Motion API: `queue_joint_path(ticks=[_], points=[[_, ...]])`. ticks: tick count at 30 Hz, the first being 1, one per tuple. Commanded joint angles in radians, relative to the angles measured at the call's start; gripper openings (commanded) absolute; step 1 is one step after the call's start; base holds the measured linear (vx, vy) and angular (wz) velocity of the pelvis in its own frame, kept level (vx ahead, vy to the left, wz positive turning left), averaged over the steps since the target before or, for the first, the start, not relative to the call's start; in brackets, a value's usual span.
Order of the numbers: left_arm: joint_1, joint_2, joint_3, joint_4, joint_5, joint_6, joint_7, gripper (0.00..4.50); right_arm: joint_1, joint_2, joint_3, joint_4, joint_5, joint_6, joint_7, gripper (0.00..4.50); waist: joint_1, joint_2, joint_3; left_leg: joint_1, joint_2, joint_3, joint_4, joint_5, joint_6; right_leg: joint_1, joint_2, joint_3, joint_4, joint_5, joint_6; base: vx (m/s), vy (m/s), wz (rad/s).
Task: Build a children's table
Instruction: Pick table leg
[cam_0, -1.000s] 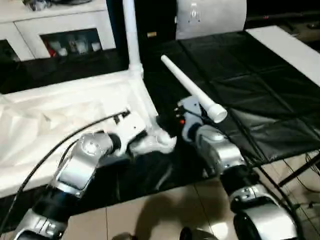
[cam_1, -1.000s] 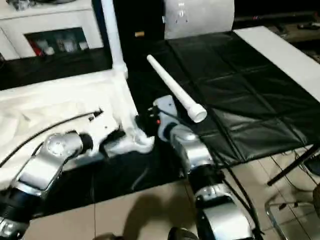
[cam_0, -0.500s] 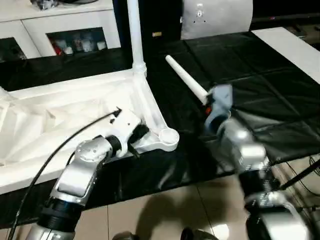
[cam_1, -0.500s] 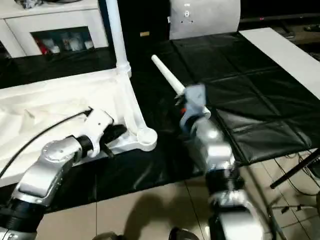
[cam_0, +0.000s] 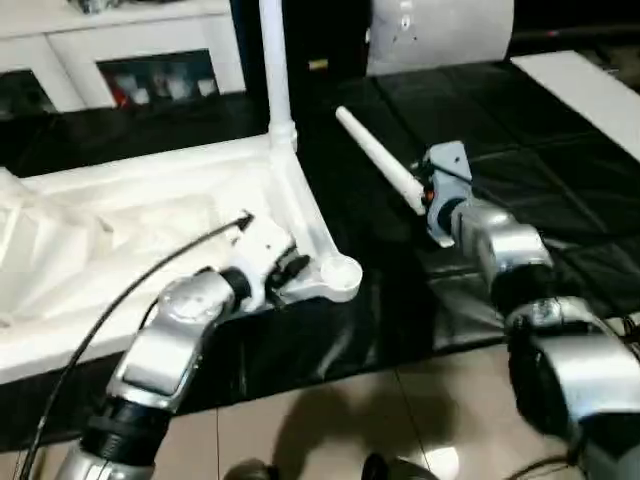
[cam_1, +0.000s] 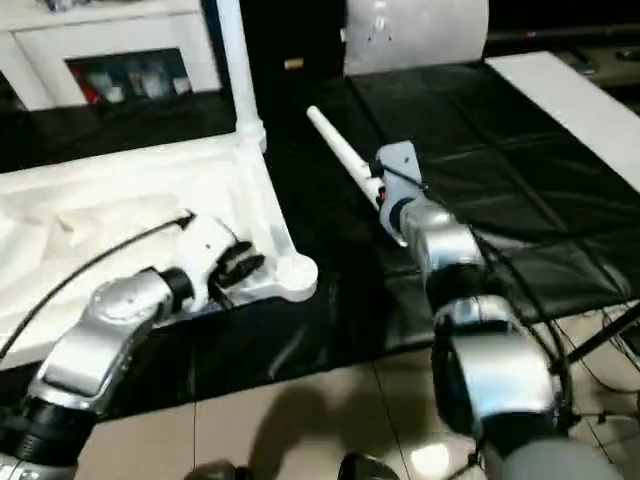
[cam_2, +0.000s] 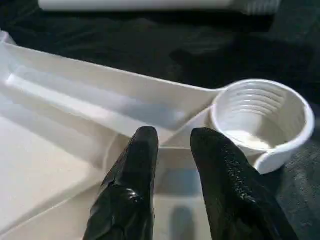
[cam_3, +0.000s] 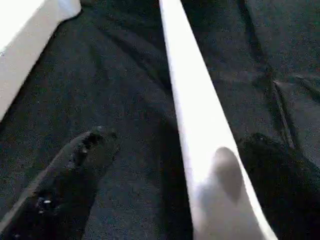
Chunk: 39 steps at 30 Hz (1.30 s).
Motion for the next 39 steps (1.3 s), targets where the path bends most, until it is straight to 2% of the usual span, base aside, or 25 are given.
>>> queue_joint_path(ticks=[1, 3, 5, 8, 14, 17, 20, 21, 25, 27, 28, 31, 39], points=[[0.004, 0.012, -0.009, -0.015, 0.015, -0.007, 0.007, 1.41, -0.018, -0.008, 0.019, 0.04, -0.036, 0.045, -0.017, 4.5, 0.006, -0.011, -0.086, -0.005, 0.052, -0.017, -0.052, 0.045, 0.154, 0.081, -0.087, 0.073, -0.05, -0.214, -0.165, 0.0, 0.0, 0.0], [0.011, 0.013, -0.011, -0.033, 0.004, 0.005, -0.004, 1.41, -0.04, -0.015, 0.03, 0.083, -0.052, 0.065, -0.04, 4.5, 0.008, -0.01, -0.084, -0.003, 0.055, -0.016, -0.052, 0.023, 0.135, 0.079, -0.09, 0.073, -0.054, -0.245, -0.153, 0.0, 0.0, 0.0], [0.014, 0.014, -0.013, -0.042, 0.0, 0.012, -0.011, 1.41, -0.054, -0.018, 0.032, 0.112, -0.052, 0.077, -0.034, 4.5, 0.009, -0.01, -0.088, -0.003, 0.056, -0.017, -0.051, 0.014, 0.125, 0.08, -0.09, 0.073, -0.05, -0.239, -0.154, 0.0, 0.0, 0.0], [0.017, 0.021, -0.021, -0.041, 0.008, 0.01, -0.013, 1.41, -0.077, -0.026, 0.029, 0.178, -0.05, 0.088, -0.011, 4.5, 0.013, -0.01, -0.088, -0.005, 0.053, -0.014, -0.05, -0.007, 0.12, 0.08, -0.091, 0.073, -0.054, -0.253, -0.154, 0.0, 0.0, 0.0], [0.014, 0.026, -0.028, -0.035, 0.016, 0.003, -0.015, 1.41, -0.079, -0.022, 0.032, 0.206, -0.052, 0.077, 0.088, 4.5, 0.026, -0.008, -0.095, -0.004, 0.057, -0.014, -0.045, -0.002, 0.117, 0.079, -0.091, 0.073, -0.048, -0.247, -0.15, 0.0, 0.0, 0.0], [0.017, 0.032, -0.033, -0.033, 0.019, 0.001, -0.013, 1.47, -0.08, -0.01, 0.055, 0.201, -0.059, 0.05, 0.175, 4.15, 0.032, -0.009, -0.094, -0.005, 0.059, -0.014, -0.044, -0.036, 0.106, 0.077, -0.093, 0.073, -0.051, -0.29, -0.141, 0.0, 0.0, 0.0], [0.017, 0.034, -0.036, -0.034, 0.018, 0.001, -0.011, 1.47, -0.072, 0.004, 0.092, 0.193, -0.081, 0.039, 0.229, 4.11, 0.032, -0.008, -0.092, -0.005, 0.06, -0.015, -0.044, -0.061, 0.093, 0.076, -0.093, 0.073, -0.055, -0.324, -0.132, 0.0, 0.0, 0.0], [0.018, 0.034, -0.038, -0.035, 0.019, 0.0, -0.011, 1.47, -0.065, 0.012, 0.107, 0.186, -0.091, 0.041, 0.241, 3.79, 0.033, -0.008, -0.091, -0.003, 0.06, -0.015, -0.045, -0.071, 0.086, 0.075, -0.094, 0.073, -0.057, -0.339, -0.127, 0.0, 0.0, 0.0], [0.018, 0.032, -0.042, -0.031, 0.022, -0.003, -0.011, 1.47, -0.052, 0.024, 0.122, 0.178, -0.104, 0.038, 0.251, 3.62, 0.034, -0.008, -0.091, -0.002, 0.059, -0.016, -0.045, -0.086, 0.072, 0.076, -0.095, 0.073, -0.062, -0.371, -0.112, 0.0, 0.0, 0.0], [0.018, 0.031, -0.044, -0.03, 0.025, -0.004, -0.012, 1.47, -0.044, 0.032, 0.121, 0.172, -0.104, 0.04, 0.25, 3.45, 0.034, -0.007, -0.09, -0.002, 0.059, -0.017, -0.046, -0.09, 0.066, 0.075, -0.095, 0.073, -0.063, -0.38, -0.101, 0.0, 0.0, 0.0], [0.017, 0.031, -0.046, -0.029, 0.026, -0.004, -0.013, 1.47, -0.041, 0.035, 0.12, 0.171, -0.105, 0.041, 0.249, 3.26, 0.034, -0.006, -0.092, -0.002, 0.06, -0.018, -0.046, -0.087, 0.066, 0.076, -0.094, 0.073, -0.061, -0.374, -0.1, 0.0, 0.0, 0.0], [0.017, 0.032, -0.05, -0.03, 0.025, -0.003, -0.014, 1.47, -0.036, 0.041, 0.12, 0.168, -0.099, 0.053, 0.249, 3.11, 0.032, -0.007, -0.094, -0.003, 0.059, -0.018, -0.045, -0.076, 0.068, 0.077, -0.094, 0.073, -0.058, -0.351, -0.105, 0.0, 0.0, 0.0], [0.017, 0.026, -0.054, -0.036, 0.016, 0.004, -0.022, 1.47, -0.033, 0.051, 0.101, 0.159, -0.084, 0.076, 0.242, 3.08, 0.031, -0.006, -0.094, -0.003, 0.059, -0.018, -0.044, -0.073, 0.071, 0.076, -0.093, 0.073, -0.058, -0.343, -0.111, 0.0, 0.0, 0.0]])
